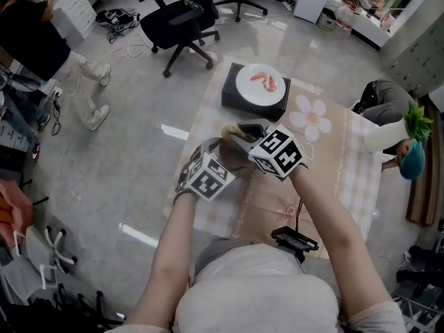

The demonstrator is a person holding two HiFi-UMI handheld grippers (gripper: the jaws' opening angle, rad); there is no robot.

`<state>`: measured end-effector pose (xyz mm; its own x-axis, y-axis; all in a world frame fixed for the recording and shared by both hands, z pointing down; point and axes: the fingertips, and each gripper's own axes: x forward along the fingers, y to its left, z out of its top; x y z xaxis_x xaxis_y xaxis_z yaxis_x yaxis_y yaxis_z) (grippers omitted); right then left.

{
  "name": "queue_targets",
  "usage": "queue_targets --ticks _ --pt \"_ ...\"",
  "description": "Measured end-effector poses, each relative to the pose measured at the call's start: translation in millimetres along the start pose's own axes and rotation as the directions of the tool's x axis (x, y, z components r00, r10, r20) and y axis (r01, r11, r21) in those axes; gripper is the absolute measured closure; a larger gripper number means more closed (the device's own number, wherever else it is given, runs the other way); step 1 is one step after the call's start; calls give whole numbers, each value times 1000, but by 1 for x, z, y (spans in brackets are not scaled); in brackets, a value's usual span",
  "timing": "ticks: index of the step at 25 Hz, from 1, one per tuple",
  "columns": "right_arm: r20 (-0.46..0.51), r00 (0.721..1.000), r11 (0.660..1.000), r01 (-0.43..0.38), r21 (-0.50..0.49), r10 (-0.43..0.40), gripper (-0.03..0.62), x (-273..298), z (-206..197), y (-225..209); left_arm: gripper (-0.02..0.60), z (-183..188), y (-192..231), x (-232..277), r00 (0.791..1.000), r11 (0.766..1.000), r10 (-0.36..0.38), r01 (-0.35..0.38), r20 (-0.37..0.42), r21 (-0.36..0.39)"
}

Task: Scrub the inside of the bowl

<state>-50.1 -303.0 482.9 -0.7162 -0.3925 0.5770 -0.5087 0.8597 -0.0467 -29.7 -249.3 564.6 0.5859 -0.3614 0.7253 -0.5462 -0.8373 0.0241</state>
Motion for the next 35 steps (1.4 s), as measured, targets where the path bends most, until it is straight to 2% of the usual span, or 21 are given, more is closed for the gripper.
queue_targets --ticks 14,20,29,35 --pt "-45 997 998 61 -7 -62 503 -23 -16 -28 146 -1 1 0 1000 1000 -2 2 -8 10" --pt "-77 995 998 62 -5 -62 503 -41 -27 -28 146 0 0 -2 1000 1000 -4 4 -6 12" --pt "-145 989 999 5 -45 -11 503 -59 -45 -17 146 -1 1 0 1000 1000 -12 12 -12 17" --pt "-177 979 994 -108 -22 102 505 -64 -48 4 146 1 0 -1 1000 1000 -19 20 -18 25"
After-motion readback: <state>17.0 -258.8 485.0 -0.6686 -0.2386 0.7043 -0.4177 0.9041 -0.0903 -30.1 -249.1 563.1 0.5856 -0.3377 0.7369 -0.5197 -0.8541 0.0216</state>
